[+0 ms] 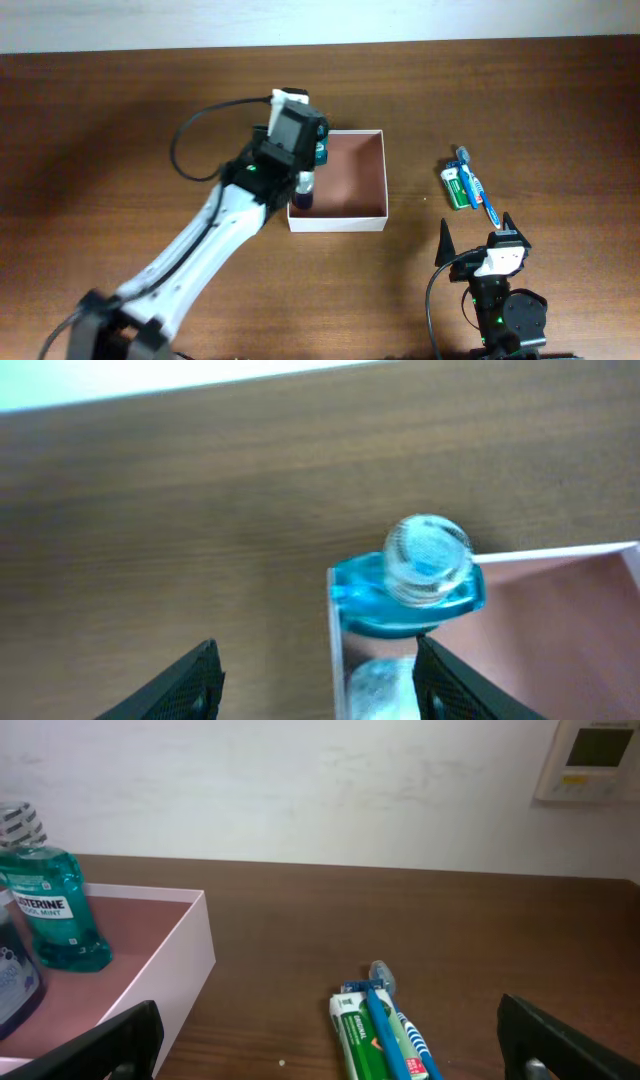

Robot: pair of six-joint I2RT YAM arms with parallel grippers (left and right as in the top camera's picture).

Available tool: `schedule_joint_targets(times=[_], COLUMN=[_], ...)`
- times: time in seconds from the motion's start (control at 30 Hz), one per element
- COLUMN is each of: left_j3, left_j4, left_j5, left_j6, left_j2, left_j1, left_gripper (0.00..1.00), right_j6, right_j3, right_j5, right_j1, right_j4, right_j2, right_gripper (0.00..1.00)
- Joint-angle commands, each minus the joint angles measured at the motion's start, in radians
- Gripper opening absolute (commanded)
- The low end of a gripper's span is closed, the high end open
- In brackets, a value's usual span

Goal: Pack container
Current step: 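Carry the soap bottle with left gripper into the box and release, then move left gripper to the Colgate toothpaste tube and grasp its cap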

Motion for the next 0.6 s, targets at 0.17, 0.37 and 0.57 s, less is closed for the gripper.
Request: schedule_joint_targets(times=[0.17,0.37,0.57], left_j3=[0.027,0.024,-0.011], left_j4=[-0.116,-0.286,-0.376], left_j5=[0.058,0.061,0.098], left_j6=[0.027,0.026,0.028], left_j2=[-0.224,-0.235,-0.147], left_j1=[0.093,0.17,0.285], left_gripper=[0.72,0.84,0.87], right_j6=[0.001,0.001,0.001], right_j3=[-0.005,-0.005,-0.005], right_j5=[0.005,0.005,0.005], right_j1=[-0.008,-0.008,-0.008], right_j4=[-0.008,-0.008,-0.008], right_j2=[-0.006,-0.006,-0.006], right_gripper=[0.99,0.99,0.99])
